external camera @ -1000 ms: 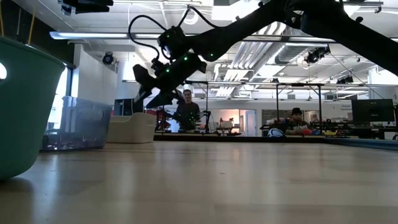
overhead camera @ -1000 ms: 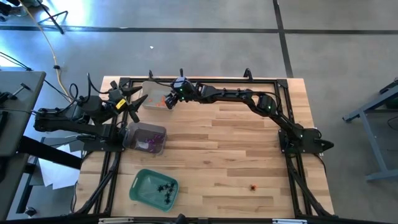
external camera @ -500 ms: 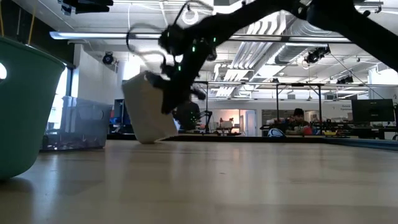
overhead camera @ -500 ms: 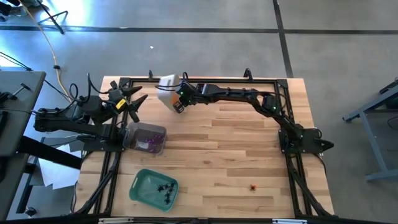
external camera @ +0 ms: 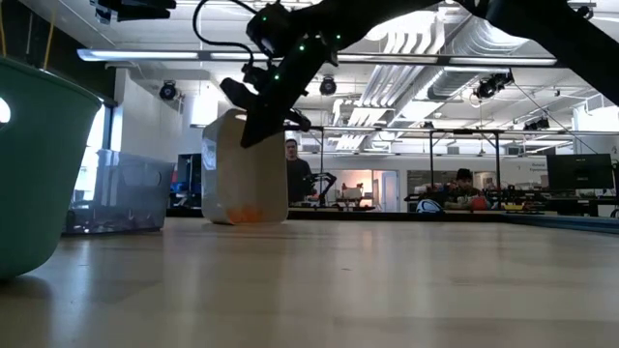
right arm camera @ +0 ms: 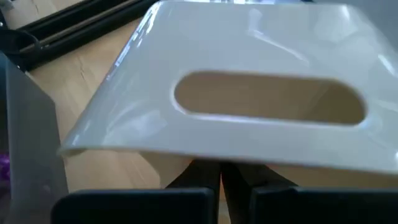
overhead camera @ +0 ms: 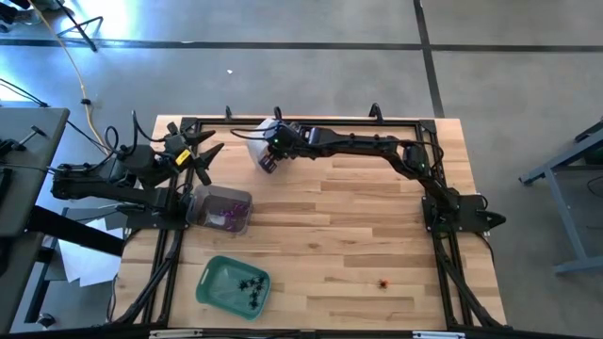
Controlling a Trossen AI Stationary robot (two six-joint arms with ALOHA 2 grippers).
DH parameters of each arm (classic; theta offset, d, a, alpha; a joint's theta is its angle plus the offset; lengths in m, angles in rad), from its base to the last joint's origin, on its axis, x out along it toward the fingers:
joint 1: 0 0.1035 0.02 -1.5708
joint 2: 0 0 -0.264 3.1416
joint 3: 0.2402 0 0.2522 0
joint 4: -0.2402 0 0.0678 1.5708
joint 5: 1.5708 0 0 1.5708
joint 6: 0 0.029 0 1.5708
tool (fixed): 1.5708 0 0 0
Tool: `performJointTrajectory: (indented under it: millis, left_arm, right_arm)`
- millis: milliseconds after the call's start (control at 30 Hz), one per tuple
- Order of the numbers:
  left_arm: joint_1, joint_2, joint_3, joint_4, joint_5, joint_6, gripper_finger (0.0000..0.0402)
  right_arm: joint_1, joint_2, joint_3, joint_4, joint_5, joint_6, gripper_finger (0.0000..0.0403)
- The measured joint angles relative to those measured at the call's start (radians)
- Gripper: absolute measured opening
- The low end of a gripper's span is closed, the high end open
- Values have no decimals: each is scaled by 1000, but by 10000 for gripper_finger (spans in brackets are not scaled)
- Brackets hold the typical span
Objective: Sort Halloween decoration
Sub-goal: Put the black spider into the green bin
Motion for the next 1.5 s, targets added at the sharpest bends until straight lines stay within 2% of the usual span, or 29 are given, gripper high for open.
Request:
performJointTrajectory:
  millis: [367, 767, 1500]
  left_arm:
    - [0, 0, 0, 0, 0, 0, 186]
    - [0, 0, 0, 0, 0, 0, 186]
    - [0, 0, 0, 0, 0, 0, 186]
  right_arm:
    - [-11, 0, 0, 25, -3, -37, 7]
    - [-46, 0, 0, 101, -125, -87, 7]
    - [-52, 1, 1, 200, -130, -156, 7]
